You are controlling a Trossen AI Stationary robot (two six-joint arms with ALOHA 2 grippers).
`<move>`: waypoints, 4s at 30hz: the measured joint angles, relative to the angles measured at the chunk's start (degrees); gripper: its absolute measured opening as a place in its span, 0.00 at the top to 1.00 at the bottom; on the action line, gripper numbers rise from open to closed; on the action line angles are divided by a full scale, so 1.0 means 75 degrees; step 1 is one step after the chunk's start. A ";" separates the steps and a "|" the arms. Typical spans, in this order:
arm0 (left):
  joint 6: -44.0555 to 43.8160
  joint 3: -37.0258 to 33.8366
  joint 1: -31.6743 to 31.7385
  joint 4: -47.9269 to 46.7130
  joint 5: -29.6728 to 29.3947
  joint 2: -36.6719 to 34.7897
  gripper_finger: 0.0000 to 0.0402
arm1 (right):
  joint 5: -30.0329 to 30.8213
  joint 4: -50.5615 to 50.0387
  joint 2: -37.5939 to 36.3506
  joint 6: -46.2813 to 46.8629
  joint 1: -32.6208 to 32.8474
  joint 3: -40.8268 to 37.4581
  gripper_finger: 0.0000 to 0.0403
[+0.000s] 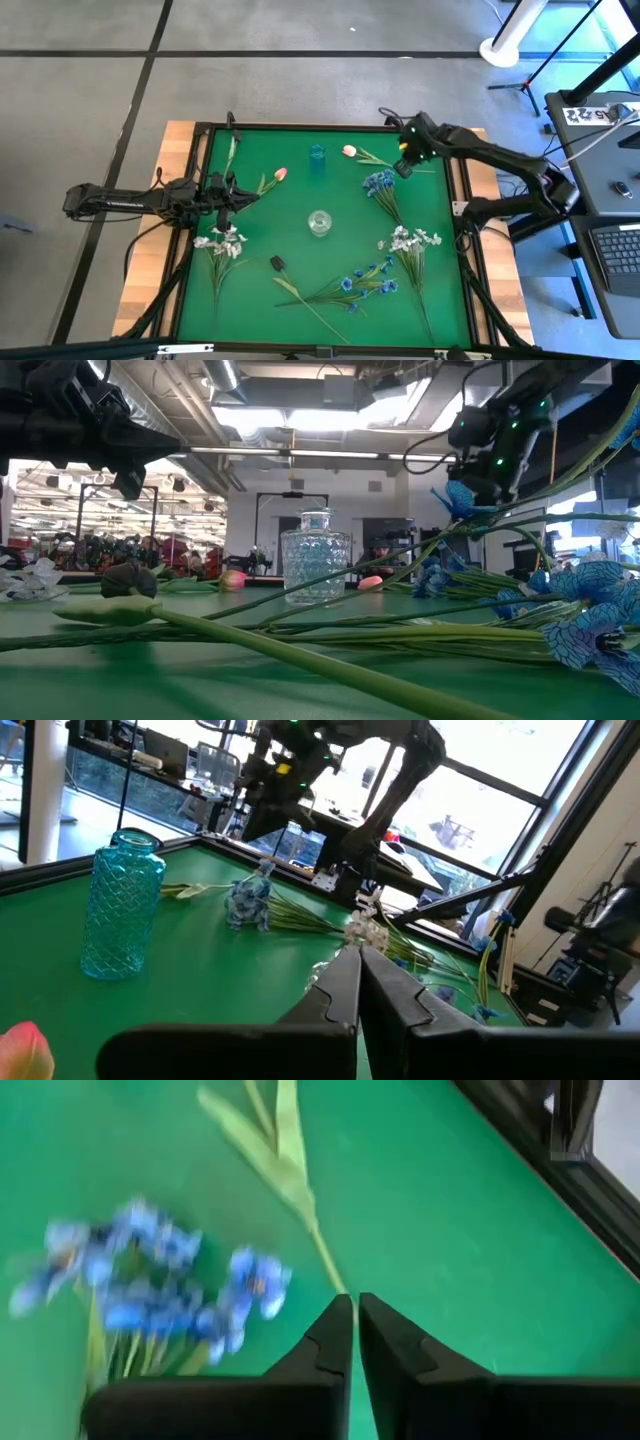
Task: Sort flowers into vase by color
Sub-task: Put the right pink tulip into the blue vase
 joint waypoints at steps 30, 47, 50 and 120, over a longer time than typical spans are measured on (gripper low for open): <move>-0.0003 0.0000 0.0003 0.0003 -0.0003 0.0000 1.00 | -0.0185 0.0575 0.2984 -0.0782 -0.0634 0.0035 0.47; 0.0000 0.0000 0.0001 0.0003 0.0000 0.0000 1.00 | -0.0697 0.0558 0.3068 -0.0707 -0.0651 0.0014 0.98; -0.0001 0.0000 0.0000 0.0001 0.0000 -0.0001 1.00 | -0.0764 0.0552 0.3045 -0.0397 -0.0651 0.0012 0.97; -0.0001 0.0000 0.0003 0.0002 0.0000 -0.0002 1.00 | 0.0569 1.4233 0.3831 0.0151 0.3047 0.0065 1.00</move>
